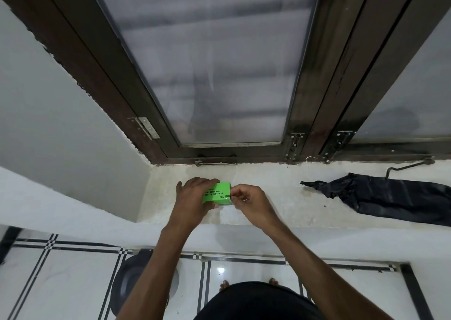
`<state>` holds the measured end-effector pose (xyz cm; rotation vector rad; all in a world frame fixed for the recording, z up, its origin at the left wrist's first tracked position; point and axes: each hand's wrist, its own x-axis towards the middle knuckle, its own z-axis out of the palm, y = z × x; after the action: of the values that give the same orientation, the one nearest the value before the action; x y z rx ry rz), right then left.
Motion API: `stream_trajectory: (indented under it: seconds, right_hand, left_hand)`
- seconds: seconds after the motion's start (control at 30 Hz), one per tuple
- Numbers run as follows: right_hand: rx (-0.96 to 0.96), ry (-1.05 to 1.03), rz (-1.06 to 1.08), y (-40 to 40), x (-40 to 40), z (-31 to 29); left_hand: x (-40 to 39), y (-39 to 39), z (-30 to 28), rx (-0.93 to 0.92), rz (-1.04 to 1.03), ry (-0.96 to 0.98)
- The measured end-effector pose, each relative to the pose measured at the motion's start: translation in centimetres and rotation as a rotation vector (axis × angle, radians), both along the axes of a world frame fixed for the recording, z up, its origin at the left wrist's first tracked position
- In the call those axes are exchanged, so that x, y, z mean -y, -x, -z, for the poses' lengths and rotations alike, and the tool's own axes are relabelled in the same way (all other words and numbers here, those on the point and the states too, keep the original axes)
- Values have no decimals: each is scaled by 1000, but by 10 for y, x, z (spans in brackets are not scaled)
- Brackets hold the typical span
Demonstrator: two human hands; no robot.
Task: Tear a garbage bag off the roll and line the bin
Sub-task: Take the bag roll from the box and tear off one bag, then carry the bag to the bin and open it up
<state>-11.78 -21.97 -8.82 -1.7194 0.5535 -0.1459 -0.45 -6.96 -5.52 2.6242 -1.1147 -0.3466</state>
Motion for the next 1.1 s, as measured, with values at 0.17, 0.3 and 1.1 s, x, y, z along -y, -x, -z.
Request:
stream_trajectory:
  seconds: [0.17, 0.3, 1.1]
  right_hand:
    - [-71, 140, -150, 0, -1, 1]
    - [-71, 29, -3, 5, 2, -6]
    - [-546, 480, 1278, 268, 220, -20]
  left_hand:
    - [-2, 4, -1, 25, 0, 1]
    - [-3, 1, -3, 113, 4, -31]
    - [180, 159, -33, -221, 596, 375]
